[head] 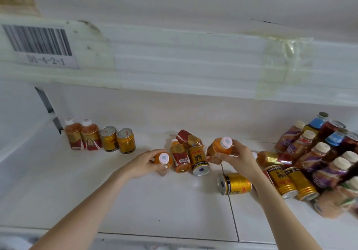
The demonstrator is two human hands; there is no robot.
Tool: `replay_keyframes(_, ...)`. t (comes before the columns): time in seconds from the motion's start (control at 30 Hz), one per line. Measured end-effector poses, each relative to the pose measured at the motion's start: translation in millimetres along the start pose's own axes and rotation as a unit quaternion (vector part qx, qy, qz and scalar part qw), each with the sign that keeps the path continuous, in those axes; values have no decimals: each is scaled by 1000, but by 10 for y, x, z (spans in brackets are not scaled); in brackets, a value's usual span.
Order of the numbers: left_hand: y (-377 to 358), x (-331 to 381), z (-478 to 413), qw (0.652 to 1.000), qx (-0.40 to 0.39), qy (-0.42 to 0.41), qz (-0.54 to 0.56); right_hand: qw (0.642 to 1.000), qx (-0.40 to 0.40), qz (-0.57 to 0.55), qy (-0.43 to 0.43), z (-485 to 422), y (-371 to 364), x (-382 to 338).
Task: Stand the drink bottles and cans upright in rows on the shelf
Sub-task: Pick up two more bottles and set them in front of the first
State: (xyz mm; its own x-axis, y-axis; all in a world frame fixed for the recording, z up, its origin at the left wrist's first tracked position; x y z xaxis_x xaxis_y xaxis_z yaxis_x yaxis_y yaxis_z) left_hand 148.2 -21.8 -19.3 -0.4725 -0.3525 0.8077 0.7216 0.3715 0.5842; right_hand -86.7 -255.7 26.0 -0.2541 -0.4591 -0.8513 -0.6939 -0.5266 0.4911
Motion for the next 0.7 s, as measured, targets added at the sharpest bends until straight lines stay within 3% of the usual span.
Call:
replay_keyframes(0.3,-292,150,351,987,-129,88,50,992,-112,21,-48,634,-408,-107)
replay_keyframes(0.5,-614,124,474,997,2,57,58,989,-121,36,-75,826,-554,-5)
replay_keyframes(0.7,-675,57,559,992,62,76,80,990,-102,-12,-96,945,-625,56)
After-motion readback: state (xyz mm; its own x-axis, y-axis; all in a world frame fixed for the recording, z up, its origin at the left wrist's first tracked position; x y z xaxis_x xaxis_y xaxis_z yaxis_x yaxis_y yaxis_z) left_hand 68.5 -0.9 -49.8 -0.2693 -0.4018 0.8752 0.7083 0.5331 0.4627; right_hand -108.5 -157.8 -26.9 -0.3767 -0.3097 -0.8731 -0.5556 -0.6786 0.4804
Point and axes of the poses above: each hand's wrist, its own z-axis away from the middle knuckle, its own y-axis out of the back of the hand, x = y × z, the point moved 3 cm from there along -z, towards the middle knuckle, and after that the axes turned 6 degrees about x, right-handed, at the moved point
